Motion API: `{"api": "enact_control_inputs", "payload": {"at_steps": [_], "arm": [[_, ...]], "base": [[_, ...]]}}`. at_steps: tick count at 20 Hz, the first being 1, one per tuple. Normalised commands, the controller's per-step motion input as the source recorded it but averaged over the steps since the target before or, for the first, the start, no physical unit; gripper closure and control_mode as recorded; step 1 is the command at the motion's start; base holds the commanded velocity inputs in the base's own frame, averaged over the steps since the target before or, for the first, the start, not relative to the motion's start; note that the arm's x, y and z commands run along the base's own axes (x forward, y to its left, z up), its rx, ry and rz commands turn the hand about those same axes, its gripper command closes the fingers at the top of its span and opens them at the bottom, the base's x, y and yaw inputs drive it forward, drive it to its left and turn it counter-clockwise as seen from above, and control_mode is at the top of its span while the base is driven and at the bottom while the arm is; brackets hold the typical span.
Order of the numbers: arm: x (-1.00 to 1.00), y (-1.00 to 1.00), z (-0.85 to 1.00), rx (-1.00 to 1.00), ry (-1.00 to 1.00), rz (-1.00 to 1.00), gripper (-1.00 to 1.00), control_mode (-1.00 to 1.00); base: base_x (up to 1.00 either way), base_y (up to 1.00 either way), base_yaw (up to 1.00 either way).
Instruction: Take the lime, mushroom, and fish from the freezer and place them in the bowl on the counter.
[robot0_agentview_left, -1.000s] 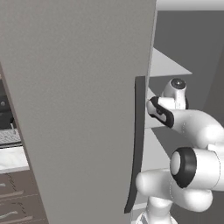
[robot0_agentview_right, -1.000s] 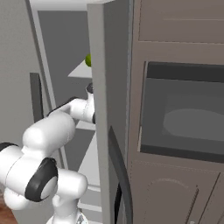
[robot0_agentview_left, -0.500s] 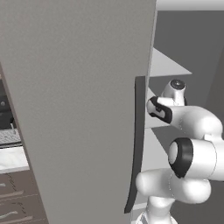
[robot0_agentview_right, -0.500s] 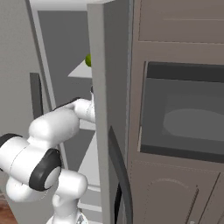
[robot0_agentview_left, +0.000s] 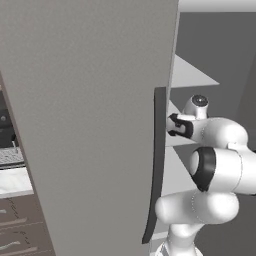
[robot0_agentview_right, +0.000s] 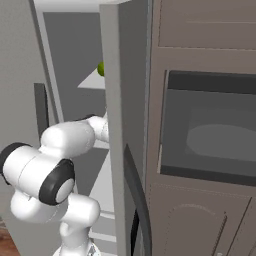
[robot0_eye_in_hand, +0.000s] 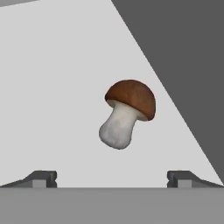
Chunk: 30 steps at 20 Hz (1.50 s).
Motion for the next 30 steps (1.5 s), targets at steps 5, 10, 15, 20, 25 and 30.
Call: {"api": "enact_control_inputs", "payload": {"at_steps": [5,10,15,20,25,30], "arm": [[0.22,-0.12,0.0,0.0,0.0,0.0,-1.0,-1.0],[0.19,-0.03,-0.04,0.0,0.0,0.0,-1.0,-1.0],[0.2,0.0,-0.08,0.0,0.0,0.0,-1.0,-1.0],[0.21,-0.08,-0.16,0.0,0.0,0.0,-1.0,-1.0],[0.19,-0.06,-0.19,0.0,0.0,0.0,-1.0,-1.0],[0.21,-0.03,-0.15,0.0,0.0,0.0,1.0,-1.0]], "base": [[0.0,0.0,0.0],[0.0,0.0,0.0],[0.0,0.0,0.0],[0.0,0.0,0.0],[0.0,0.0,0.0],[0.0,0.0,0.0]]}}
